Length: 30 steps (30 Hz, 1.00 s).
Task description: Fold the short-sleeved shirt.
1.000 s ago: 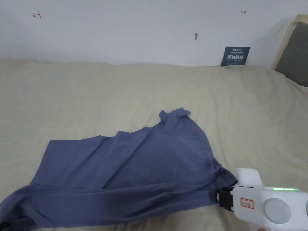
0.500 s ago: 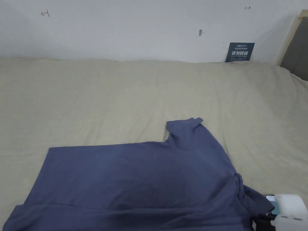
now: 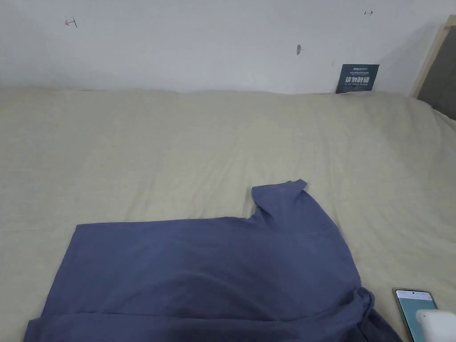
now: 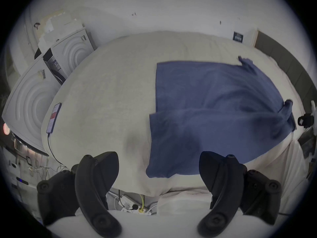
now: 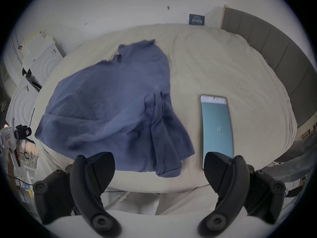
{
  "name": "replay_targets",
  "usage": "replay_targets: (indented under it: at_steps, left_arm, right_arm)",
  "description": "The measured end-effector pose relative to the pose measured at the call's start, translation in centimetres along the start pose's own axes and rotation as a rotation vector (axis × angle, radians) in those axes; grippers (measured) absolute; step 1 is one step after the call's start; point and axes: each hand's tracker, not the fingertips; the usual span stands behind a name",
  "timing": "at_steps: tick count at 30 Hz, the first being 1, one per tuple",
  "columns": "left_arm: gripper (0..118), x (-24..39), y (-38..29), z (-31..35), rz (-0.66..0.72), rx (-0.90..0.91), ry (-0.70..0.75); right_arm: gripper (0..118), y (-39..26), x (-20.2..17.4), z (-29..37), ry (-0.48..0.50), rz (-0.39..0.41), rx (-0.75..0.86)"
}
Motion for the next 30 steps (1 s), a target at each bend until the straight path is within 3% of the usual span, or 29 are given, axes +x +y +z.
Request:
replay_targets:
  at_steps: [3, 4, 6, 7, 9, 10, 11, 13, 15, 20, 28, 29, 30]
  left_arm:
    - [100, 0.4, 1.2, 1.5, 0.03, 0.048, -0.008]
    - [97, 0.7, 1.8, 2.0, 0.019, 0.065, -0.005]
    - [70, 1.4, 2.9, 2.8, -0.015, 0.129, -0.008]
    - [46, 1.8, 3.5, 2.9, -0.019, 0.141, -0.001]
    - [24, 2.3, 4.7, 2.5, -0.01, 0.154, -0.004]
    - [10, 2.5, 5.2, 2.3, -0.002, 0.162, -0.016]
    - [0, 2.9, 5.8, 2.0, 0.01, 0.165, -0.028]
    - [0, 3.5, 7.0, 1.3, 0.001, 0.17, -0.035]
    - [0, 3.9, 8.4, 0.4, -0.014, 0.17, -0.048]
    - [0, 4.1, 11.6, -2.6, 0.034, 0.156, -0.075]
    - [0, 4.1, 15.0, -7.5, 0.066, 0.125, -0.097]
    - [0, 4.1, 15.3, -8.1, 0.066, 0.12, -0.096]
    - [0, 4.2, 15.4, -8.8, 0.066, 0.116, -0.093]
  right_arm:
    - [111, 1.3, 0.2, 1.4, 0.006, 0.009, 0.042]
    - [111, 1.9, -1.5, 2.8, 0.023, 0.022, 0.074]
    - [109, 3.1, -2.3, 3.7, 0.029, 0.038, 0.102]
    - [103, 3.8, -2.8, 4.0, 0.016, 0.05, 0.128]
    - [75, 5.1, -4.6, 4.8, 0.01, 0.086, 0.185]
    - [46, 5.7, -5.1, 4.6, -0.006, 0.083, 0.19]
    - [30, 6.5, -5.5, 4.3, -0.006, 0.081, 0.182]
    - [21, 8.1, -6.2, 3.8, 0.021, 0.074, 0.181]
    - [5, 9.5, -7.0, 3.0, 0.043, 0.062, 0.198]
    - [3, 15.5, -6.3, -0.7, 0.051, 0.088, 0.198]
    - [4, 24.0, -4.1, -9.8, 0.006, 0.052, 0.102]
    - [13, 24.8, -3.9, -10.8, -0.003, 0.055, 0.08]
    - [41, 25.2, -3.6, -12.0, -0.021, 0.064, 0.066]
